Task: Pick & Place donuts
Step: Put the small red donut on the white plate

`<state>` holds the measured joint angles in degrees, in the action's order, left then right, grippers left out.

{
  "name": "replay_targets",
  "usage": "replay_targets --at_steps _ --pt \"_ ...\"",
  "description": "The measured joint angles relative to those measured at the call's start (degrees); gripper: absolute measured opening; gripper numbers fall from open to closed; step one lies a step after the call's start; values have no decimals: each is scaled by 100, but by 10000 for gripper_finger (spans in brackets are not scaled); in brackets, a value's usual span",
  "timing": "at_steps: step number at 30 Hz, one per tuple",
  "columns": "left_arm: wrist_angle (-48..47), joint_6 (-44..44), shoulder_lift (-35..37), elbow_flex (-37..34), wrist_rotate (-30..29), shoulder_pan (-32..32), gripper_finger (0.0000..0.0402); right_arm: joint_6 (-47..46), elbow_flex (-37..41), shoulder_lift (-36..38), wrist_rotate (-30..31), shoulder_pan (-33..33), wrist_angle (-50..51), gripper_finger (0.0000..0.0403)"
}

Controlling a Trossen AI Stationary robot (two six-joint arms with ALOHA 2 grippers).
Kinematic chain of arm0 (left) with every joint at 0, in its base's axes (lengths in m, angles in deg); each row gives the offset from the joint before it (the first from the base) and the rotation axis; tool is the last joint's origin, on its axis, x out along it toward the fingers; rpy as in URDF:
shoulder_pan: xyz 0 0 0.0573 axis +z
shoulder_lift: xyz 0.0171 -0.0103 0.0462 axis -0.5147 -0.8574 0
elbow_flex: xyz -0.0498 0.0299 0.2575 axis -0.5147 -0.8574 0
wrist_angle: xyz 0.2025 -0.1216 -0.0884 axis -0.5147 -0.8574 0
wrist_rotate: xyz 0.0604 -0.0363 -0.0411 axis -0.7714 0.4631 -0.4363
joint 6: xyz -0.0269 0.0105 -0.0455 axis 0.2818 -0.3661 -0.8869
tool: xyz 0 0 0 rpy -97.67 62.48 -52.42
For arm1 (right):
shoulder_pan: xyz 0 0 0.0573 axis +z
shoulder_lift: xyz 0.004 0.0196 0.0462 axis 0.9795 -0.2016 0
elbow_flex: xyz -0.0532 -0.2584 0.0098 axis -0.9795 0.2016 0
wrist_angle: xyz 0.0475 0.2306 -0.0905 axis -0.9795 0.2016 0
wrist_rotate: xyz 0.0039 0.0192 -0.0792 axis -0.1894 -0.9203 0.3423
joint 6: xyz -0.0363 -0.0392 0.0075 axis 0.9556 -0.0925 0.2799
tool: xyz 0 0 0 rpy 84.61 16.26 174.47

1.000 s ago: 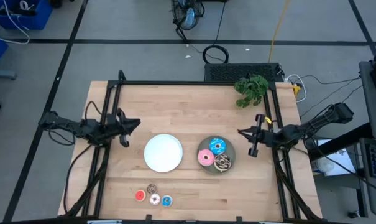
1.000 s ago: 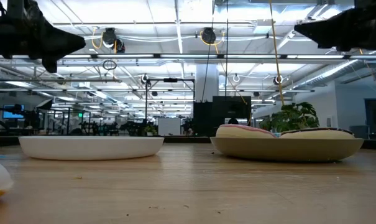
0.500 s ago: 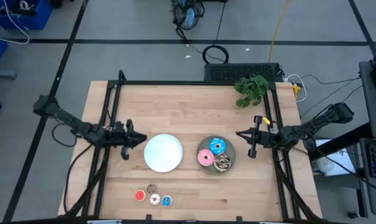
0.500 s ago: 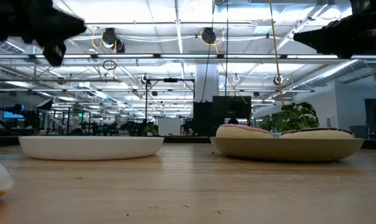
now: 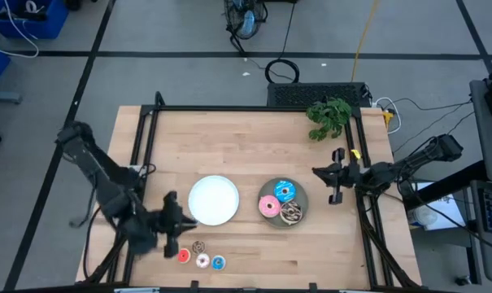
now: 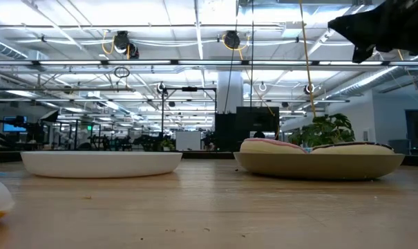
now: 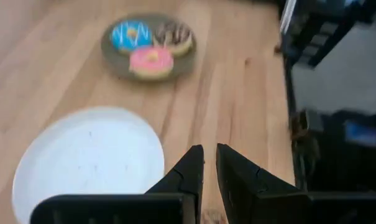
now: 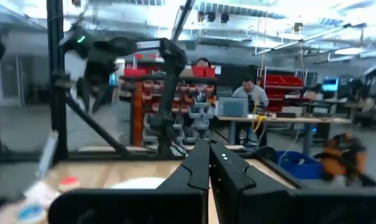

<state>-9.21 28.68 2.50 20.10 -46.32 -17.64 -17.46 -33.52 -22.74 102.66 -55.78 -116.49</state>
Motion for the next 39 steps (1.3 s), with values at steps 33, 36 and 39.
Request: replay_targets --at_steps 33,36,39 --pt "-2181 -2182 -2657 958 2762 -186 193 -88 0 -19 298 -2 640 0" --pt "-2102 -1985 -2658 849 2736 -188 224 -88 0 -19 298 -2 640 0" --pt "-2079 -1911 -2658 718 2658 -188 243 -89 0 -19 298 -2 640 0"
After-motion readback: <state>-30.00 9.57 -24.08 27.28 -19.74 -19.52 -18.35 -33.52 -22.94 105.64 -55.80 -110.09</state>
